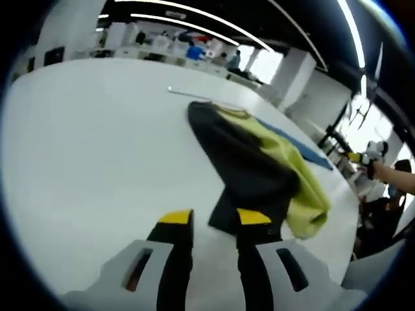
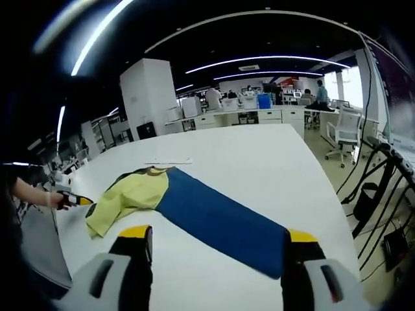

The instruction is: Fold the garment on the visible template until the final outline fits inside the template.

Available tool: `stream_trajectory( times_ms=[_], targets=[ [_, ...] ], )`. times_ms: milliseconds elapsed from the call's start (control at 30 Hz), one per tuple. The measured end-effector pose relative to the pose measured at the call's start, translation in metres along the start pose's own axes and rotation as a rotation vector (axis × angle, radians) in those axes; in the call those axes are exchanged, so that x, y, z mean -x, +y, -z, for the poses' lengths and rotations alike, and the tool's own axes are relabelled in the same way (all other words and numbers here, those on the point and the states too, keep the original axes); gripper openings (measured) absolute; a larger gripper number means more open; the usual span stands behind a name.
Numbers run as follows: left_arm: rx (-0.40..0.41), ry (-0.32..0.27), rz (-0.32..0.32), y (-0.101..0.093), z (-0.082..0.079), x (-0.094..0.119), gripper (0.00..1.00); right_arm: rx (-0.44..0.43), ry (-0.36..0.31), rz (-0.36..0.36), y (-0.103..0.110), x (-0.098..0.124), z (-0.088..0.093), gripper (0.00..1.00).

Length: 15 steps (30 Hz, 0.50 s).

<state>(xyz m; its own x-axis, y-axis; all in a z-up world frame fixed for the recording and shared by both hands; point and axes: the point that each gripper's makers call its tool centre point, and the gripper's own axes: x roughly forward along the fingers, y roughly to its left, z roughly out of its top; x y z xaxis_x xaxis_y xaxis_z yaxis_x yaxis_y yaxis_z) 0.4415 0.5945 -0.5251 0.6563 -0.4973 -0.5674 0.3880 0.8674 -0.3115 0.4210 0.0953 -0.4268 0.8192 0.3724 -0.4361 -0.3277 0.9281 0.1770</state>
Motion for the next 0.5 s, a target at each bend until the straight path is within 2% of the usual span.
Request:
stream_trajectory(
  times_ms=[133,267,400,500],
  targets=[
    [-0.008,0.001,0.003,-0.003,0.0,-0.002,0.18,-0.005,-0.023,-0.039,0.018,0.003,-0.006,0.8],
    [-0.052,0.013,0.002,-0.006,0.001,-0.003,0.2,0.024,0.01,-0.098,0.041,0.002,-0.003,0.8],
    [-0.097,0.019,-0.003,-0.008,0.002,-0.003,0.22,0.046,0.025,-0.124,0.041,-0.001,-0.001,0.81],
    [-0.18,0.031,-0.003,-0.011,0.004,-0.003,0.24,0.07,0.058,-0.15,0.045,-0.002,0.003,0.82]
  ],
)
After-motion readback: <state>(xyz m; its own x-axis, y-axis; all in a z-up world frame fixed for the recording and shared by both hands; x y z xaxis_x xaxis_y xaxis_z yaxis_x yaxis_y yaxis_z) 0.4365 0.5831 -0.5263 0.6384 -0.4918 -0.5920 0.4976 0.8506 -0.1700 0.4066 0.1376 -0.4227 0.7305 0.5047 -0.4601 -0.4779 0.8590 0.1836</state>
